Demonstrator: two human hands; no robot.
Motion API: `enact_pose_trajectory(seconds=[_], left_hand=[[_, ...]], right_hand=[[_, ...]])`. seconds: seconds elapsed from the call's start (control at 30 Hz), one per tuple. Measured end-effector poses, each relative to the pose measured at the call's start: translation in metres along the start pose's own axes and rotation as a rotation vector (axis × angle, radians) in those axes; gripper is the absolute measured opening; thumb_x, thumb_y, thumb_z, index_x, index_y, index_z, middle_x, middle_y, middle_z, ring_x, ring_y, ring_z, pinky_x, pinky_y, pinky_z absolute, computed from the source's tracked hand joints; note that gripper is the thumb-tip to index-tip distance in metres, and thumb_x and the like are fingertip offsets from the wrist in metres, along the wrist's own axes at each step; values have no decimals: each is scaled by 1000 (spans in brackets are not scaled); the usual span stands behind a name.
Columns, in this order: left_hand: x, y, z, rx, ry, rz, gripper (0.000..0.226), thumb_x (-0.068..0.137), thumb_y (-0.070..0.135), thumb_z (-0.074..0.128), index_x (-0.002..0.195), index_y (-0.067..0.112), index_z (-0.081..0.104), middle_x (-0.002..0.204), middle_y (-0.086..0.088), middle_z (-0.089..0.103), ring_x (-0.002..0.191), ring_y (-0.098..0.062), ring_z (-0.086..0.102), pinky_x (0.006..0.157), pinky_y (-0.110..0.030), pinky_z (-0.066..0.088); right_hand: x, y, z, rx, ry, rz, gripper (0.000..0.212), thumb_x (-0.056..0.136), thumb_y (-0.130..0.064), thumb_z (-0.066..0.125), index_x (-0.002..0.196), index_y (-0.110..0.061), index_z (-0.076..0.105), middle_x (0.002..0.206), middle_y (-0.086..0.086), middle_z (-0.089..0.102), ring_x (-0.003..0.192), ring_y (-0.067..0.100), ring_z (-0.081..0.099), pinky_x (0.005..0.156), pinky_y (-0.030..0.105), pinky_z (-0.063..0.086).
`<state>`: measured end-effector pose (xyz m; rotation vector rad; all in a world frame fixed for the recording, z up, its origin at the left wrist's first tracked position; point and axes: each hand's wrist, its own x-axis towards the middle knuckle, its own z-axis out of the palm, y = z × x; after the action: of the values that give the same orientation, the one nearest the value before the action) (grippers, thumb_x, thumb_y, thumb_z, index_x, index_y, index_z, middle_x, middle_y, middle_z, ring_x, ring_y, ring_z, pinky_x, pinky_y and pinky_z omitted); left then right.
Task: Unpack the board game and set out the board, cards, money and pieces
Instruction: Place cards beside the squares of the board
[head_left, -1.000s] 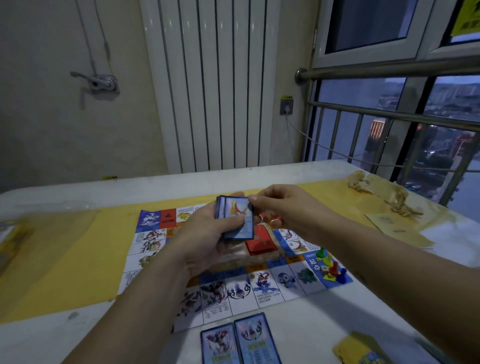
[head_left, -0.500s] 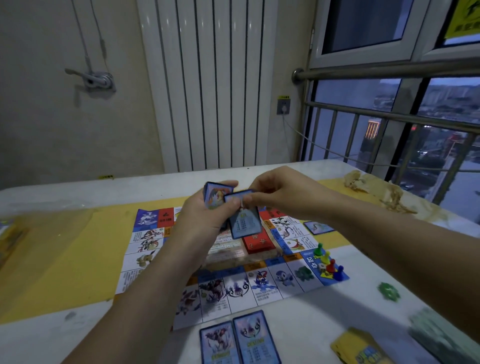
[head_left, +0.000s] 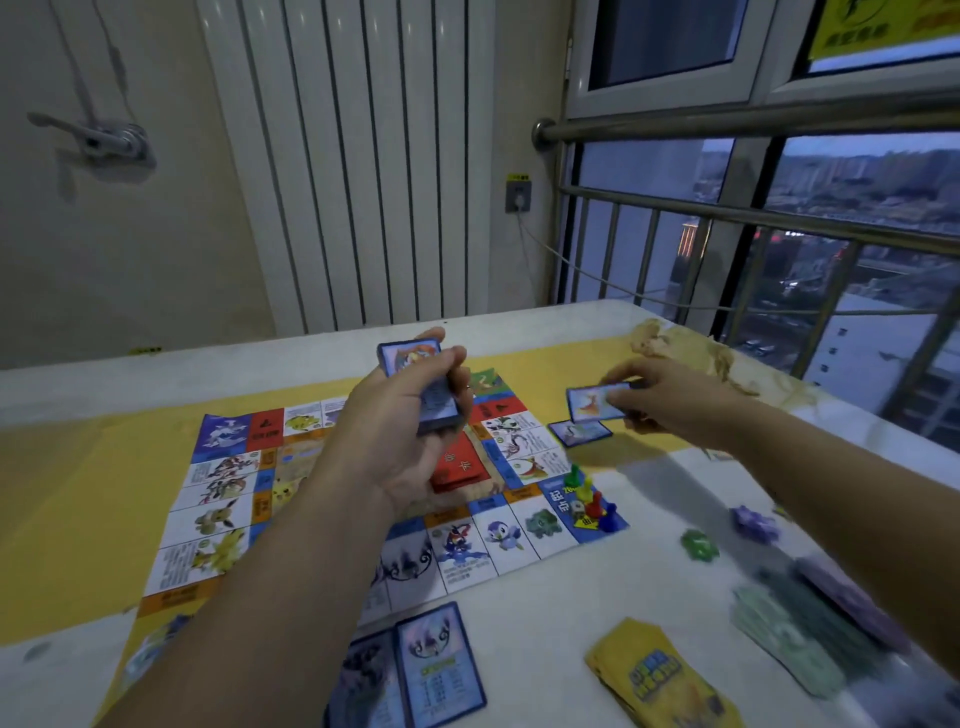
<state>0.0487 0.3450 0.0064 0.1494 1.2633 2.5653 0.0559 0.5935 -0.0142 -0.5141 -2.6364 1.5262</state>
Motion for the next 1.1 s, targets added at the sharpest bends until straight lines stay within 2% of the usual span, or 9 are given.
enact_pose_trajectory(seconds=[0.13, 0.27, 0.43, 0.57, 0.7, 0.77, 0.9, 0.97, 1.1], left_hand=[[3, -9, -3, -42, -6, -94, 16, 92, 5, 52, 100, 12, 63, 68, -3, 68, 58, -11, 59, 50, -18, 51], [3, -13, -14, -82, 22, -207, 15, 94, 9, 49, 101, 11, 63, 64, -4, 69, 55, -12, 61, 49, -18, 52], [5, -14, -22, -83, 78, -246, 17, 96, 12, 47, 96, 9, 63, 61, -4, 68, 66, -14, 56, 49, -19, 52], [4, -12, -23, -120, 31, -302, 26, 96, 24, 46, 96, 4, 63, 68, -8, 67, 68, -16, 58, 53, -23, 54], [0, -10, -25, -61, -29, -351, 26, 91, 4, 34, 94, -1, 59, 82, -14, 70, 82, -24, 63, 64, -41, 49], [1, -12, -26, 45, -52, -337, 29, 92, -4, 29, 97, 0, 58, 88, -15, 71, 88, -26, 65, 66, -41, 48], [4, -16, -32, 189, -128, -297, 31, 96, -8, 32, 112, 6, 54, 109, -16, 69, 105, -28, 64, 86, -57, 49], [6, -15, -35, 254, -160, -279, 32, 96, -7, 35, 115, 11, 53, 112, -14, 68, 108, -28, 63, 92, -60, 46], [5, -10, -37, 362, -200, -224, 25, 95, -3, 45, 107, 16, 55, 96, -8, 74, 89, -23, 71, 64, -43, 60]], right_hand=[[11, 27, -4, -283, -89, 35, 14, 97, -15, 51, 108, -10, 59, 84, 9, 55, 64, 16, 46, 56, 25, 41], [18, 34, 5, -571, -101, -46, 17, 94, -27, 57, 109, -19, 60, 98, 3, 56, 83, 17, 52, 65, 26, 40], [25, 40, 10, -625, -18, -49, 25, 92, -27, 60, 114, -15, 58, 98, 4, 53, 82, 18, 50, 57, 21, 38], [28, 44, 13, -646, 37, -58, 27, 90, -26, 62, 113, -13, 58, 99, 6, 55, 84, 19, 51, 63, 27, 38], [26, 41, 13, -702, 100, -58, 37, 85, -29, 69, 115, -13, 55, 105, 7, 56, 86, 18, 47, 63, 27, 36], [25, 36, 13, -771, 155, -92, 43, 82, -31, 71, 118, -14, 54, 111, 8, 53, 87, 17, 46, 69, 28, 37], [11, 2, 27, -565, 259, -309, 30, 88, -35, 63, 111, -16, 60, 93, 0, 55, 79, 13, 50, 62, 25, 38], [-7, -26, 40, -359, 134, -373, 23, 91, -35, 59, 104, -17, 63, 85, -3, 57, 73, 10, 51, 60, 21, 41], [-36, -62, 63, -168, -144, -384, 25, 91, -38, 56, 99, -16, 65, 78, -5, 61, 65, 5, 52, 61, 21, 42]])
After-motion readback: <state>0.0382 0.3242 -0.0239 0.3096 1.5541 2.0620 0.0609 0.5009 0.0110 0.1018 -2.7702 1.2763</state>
